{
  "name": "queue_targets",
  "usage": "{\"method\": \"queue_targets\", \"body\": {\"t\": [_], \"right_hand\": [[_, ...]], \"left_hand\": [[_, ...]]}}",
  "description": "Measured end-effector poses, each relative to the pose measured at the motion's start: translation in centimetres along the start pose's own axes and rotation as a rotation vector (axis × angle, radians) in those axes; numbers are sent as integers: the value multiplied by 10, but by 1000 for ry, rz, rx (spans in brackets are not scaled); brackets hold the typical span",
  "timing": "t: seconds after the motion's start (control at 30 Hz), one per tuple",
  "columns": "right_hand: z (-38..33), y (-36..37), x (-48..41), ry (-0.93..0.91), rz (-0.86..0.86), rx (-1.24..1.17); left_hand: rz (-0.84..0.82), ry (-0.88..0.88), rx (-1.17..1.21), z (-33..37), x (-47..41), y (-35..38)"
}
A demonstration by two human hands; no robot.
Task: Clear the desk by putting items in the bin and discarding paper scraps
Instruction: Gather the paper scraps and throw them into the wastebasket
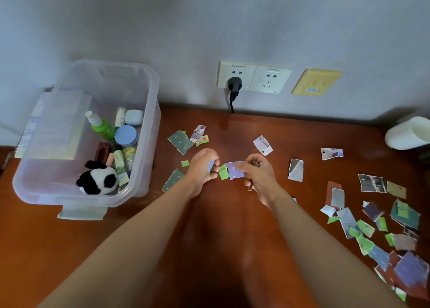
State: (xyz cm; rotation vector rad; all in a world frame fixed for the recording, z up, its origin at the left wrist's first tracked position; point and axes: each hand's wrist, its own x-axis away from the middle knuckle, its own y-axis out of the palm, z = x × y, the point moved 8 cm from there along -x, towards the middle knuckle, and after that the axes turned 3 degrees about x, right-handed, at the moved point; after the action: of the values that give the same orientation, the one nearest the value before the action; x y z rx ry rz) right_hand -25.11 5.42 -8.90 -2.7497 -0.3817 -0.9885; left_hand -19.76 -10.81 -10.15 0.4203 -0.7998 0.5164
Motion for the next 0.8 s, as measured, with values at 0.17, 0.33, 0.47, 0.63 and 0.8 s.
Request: {"method": "queue_targets", "body": {"t": [0.17, 0.33, 0.47, 0.63, 0.8], "right_hand": [[-12, -1, -19, -229, 46, 758], [-14, 10, -27, -272, 1, 1188], [-14, 12, -30, -279, 41, 1233], [-20, 8, -29, -310, 95, 1219], [-22, 4, -25, -316, 111, 1226]], "left_hand": [[35, 90, -175, 1, -8, 7], [45, 344, -912, 11, -8, 8], [-6, 385, -1176, 5, -8, 10], [36, 486, -1240, 6, -11, 13], [54, 472, -1269, 5, -15, 13]]}}
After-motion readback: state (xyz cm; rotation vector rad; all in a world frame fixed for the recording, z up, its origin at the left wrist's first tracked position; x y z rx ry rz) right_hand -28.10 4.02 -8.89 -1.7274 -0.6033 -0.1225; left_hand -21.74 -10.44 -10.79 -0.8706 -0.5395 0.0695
